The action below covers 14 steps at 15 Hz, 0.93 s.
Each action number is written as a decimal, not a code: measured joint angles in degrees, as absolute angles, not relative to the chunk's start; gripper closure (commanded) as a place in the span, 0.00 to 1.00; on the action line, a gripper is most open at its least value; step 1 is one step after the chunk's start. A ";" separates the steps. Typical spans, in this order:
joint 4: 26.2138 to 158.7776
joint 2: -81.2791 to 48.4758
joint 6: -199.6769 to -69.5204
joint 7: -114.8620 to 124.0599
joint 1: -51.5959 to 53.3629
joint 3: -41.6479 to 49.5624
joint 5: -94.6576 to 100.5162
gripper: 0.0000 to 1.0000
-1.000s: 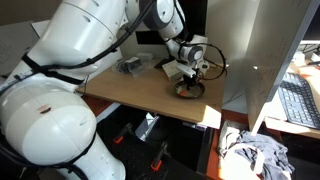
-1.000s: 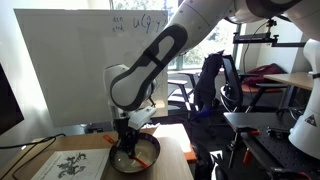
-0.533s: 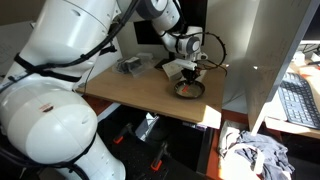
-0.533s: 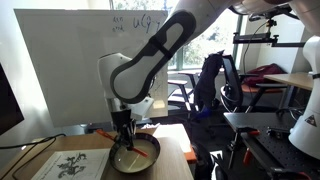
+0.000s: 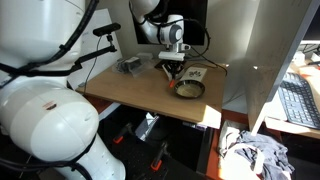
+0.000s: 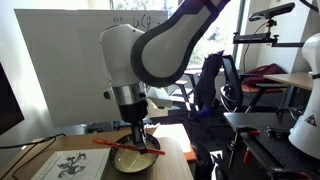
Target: Remove the pen from the bowl and out it on the left side of the bowl
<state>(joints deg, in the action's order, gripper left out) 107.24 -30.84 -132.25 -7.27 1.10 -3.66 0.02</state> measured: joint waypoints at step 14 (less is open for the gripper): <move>112.24 -36.24 -132.26 -12.18 3.54 -7.15 -1.12 0.68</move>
<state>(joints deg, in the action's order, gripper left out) 112.24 -36.24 -132.26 -12.18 3.54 -7.15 -1.12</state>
